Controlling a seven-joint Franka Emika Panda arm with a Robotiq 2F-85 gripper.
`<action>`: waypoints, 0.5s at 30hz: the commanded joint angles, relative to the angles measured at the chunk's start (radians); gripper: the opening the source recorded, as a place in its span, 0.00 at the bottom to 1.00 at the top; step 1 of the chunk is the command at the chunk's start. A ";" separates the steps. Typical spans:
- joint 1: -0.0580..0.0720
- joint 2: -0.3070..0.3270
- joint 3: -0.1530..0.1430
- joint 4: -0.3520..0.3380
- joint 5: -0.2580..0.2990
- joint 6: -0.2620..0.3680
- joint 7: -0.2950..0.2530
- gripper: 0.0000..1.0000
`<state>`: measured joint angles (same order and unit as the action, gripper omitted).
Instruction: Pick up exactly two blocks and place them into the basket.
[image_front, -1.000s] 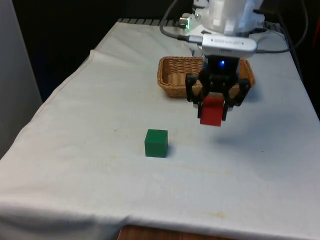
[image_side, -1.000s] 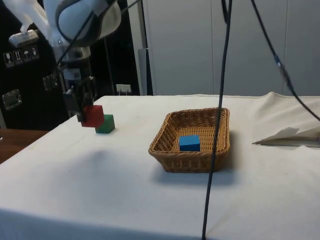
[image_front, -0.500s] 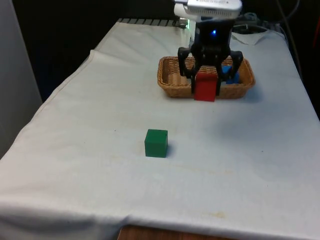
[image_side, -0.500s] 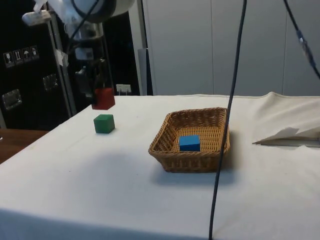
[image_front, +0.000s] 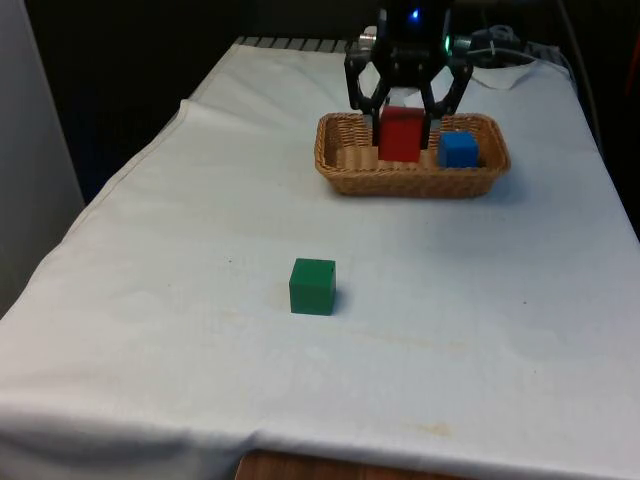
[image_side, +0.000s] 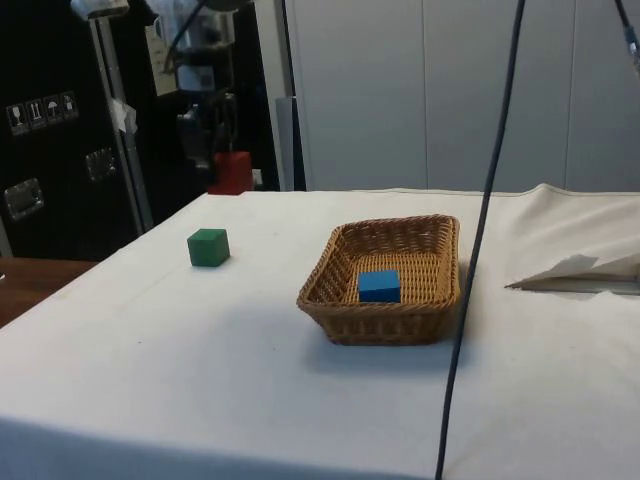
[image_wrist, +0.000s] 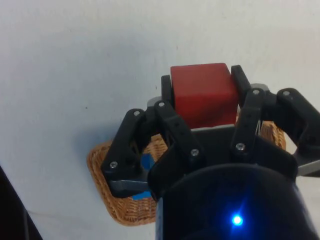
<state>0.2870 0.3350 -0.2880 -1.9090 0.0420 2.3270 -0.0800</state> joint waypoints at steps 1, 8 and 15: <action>0.000 -0.011 0.000 -0.011 -0.004 0.001 0.000 0.04; 0.006 -0.104 -0.004 -0.120 -0.042 0.029 0.014 0.04; 0.006 -0.172 -0.004 -0.200 -0.060 0.040 0.016 0.04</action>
<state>0.2890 0.1710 -0.2880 -2.1000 -0.0040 2.3560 -0.0750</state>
